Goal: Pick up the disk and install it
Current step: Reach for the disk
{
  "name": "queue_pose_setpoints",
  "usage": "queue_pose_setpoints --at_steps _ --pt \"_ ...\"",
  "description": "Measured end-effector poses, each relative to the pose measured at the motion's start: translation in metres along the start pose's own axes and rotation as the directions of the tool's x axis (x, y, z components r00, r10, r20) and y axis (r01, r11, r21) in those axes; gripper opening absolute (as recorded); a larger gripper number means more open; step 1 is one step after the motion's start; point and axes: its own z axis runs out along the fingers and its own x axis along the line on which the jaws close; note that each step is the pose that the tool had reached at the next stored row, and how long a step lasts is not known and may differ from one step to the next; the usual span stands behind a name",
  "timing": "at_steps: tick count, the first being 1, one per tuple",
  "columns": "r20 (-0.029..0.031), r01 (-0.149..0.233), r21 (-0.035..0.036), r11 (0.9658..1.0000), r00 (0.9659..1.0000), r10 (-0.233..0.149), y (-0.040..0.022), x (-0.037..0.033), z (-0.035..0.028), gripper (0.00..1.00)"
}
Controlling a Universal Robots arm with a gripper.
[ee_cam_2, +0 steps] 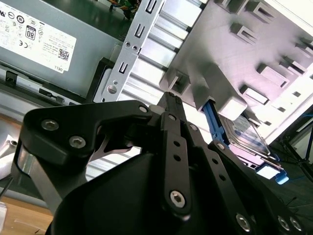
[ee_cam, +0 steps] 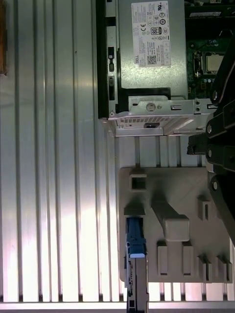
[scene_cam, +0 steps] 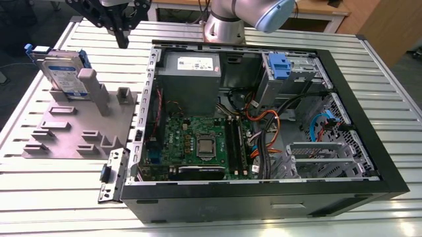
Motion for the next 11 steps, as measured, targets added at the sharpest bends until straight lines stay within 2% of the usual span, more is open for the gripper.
queue_pose_setpoints --at_steps 11 --pt "0.0 0.0 0.0 1.0 1.0 0.0 0.0004 0.0018 0.0 0.11"
